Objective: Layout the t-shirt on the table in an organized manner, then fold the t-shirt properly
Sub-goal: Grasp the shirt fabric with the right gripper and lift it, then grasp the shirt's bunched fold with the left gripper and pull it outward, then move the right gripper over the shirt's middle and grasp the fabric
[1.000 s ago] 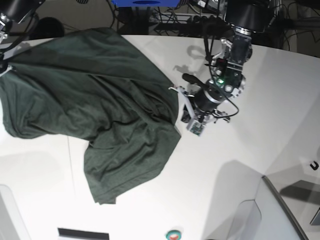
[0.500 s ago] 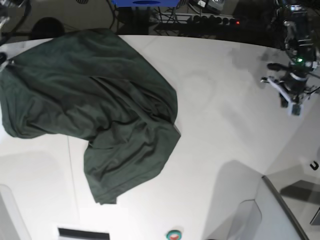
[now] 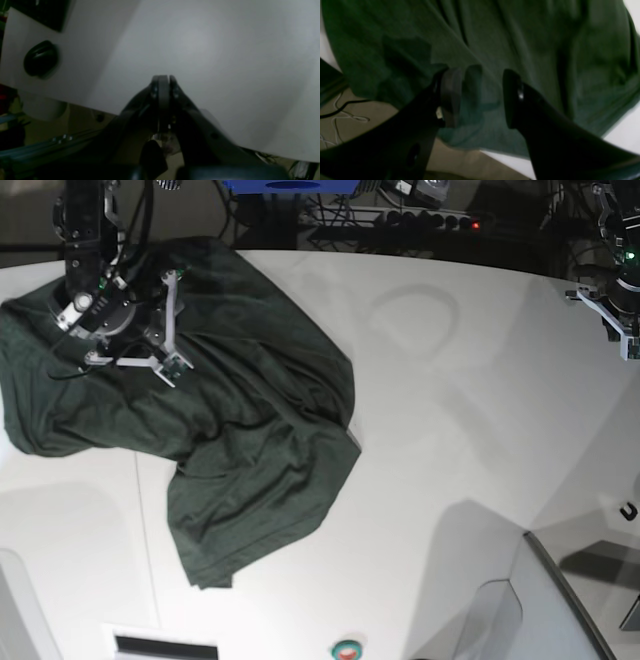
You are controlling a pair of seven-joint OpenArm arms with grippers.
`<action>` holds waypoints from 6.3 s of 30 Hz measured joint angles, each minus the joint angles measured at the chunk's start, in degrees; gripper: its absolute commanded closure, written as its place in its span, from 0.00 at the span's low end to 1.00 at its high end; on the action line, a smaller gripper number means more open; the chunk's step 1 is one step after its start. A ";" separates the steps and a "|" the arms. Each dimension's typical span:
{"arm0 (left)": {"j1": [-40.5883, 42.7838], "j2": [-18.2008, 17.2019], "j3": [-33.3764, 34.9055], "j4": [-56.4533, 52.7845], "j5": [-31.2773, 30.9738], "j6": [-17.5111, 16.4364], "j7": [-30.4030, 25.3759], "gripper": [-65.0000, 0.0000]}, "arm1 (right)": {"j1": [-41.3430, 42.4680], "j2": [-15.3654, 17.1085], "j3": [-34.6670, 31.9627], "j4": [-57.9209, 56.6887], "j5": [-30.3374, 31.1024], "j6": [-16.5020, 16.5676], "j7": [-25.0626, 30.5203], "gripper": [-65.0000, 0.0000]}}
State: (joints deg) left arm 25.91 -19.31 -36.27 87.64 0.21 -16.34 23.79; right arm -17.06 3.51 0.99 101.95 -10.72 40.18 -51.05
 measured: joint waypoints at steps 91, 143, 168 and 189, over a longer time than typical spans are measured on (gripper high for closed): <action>-0.63 1.53 0.35 -1.40 -0.22 -0.17 0.00 1.00 | 1.90 -1.49 -0.57 -5.25 -0.20 0.02 -2.43 0.99; -49.16 26.67 70.97 -60.22 -11.63 -0.04 -21.24 1.00 | -4.96 -1.09 1.62 3.10 0.39 -0.04 -4.04 0.99; -42.34 14.95 62.77 -38.88 -8.13 8.41 -7.89 1.00 | -4.42 4.24 5.40 5.07 -0.26 0.00 -8.17 0.99; -13.66 5.40 2.97 7.30 -7.43 -9.53 7.65 1.00 | -5.75 0.61 -4.20 10.75 -0.74 -0.02 -7.98 0.57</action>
State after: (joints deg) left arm 12.25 -13.91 -33.30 94.94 -7.22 -25.87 31.44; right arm -22.81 4.12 -3.20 112.71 -11.46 40.16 -59.02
